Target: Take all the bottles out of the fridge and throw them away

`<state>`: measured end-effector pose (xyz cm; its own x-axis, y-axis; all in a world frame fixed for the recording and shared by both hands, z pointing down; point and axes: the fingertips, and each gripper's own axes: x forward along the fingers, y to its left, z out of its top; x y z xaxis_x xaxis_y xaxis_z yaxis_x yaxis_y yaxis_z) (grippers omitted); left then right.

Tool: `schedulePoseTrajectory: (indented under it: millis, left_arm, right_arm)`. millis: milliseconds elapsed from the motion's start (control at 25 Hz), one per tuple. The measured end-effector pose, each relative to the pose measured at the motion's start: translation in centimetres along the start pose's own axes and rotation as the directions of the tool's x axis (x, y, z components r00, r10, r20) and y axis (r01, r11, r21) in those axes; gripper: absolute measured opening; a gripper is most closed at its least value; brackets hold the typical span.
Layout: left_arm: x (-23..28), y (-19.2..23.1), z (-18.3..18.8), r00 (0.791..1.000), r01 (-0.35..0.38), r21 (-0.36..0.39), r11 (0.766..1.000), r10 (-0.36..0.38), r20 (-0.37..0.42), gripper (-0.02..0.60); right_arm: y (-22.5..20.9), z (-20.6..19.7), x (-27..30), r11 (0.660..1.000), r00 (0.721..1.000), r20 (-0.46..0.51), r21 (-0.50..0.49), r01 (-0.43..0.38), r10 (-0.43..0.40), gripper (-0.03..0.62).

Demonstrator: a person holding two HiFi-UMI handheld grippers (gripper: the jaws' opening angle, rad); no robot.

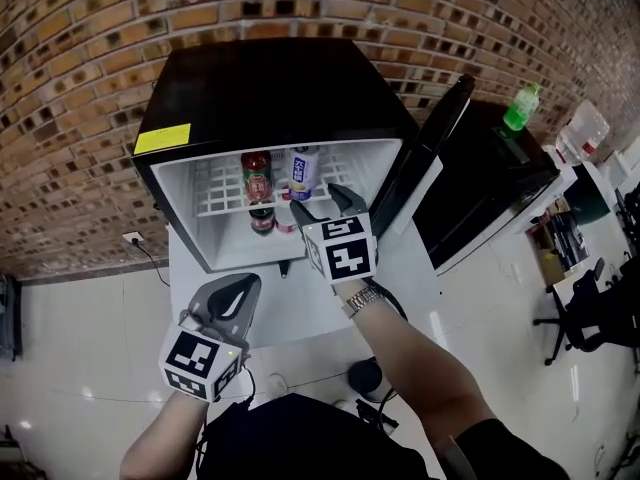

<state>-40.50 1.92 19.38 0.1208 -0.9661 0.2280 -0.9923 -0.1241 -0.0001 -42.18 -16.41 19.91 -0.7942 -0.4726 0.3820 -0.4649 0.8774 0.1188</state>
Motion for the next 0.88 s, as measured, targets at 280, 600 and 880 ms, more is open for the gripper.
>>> schedulePoseTrajectory:
  millis: [280, 600, 880]
  left_arm:
    - [0.2, 2.1, -1.7, 1.000, 0.005, -0.028, 1.000, -0.005, -0.029, 0.003]
    - [0.5, 3.7, -2.4, 0.999, -0.011, -0.040, 0.999, 0.010, -0.041, 0.003]
    - [0.2, 3.3, -2.4, 0.999, -0.018, -0.041, 0.999, 0.016, -0.047, 0.003]
  right_arm:
    - [-0.9, 0.5, 4.3, 1.000, 0.999, -0.028, -0.003, 0.020, -0.020, 0.291]
    - [-1.3, 1.3, 6.2, 0.999, 0.999, -0.016, -0.011, 0.030, -0.031, 0.288]
    - [-0.9, 1.3, 5.2, 1.000, 1.000, 0.011, 0.006, 0.018, -0.018, 0.262]
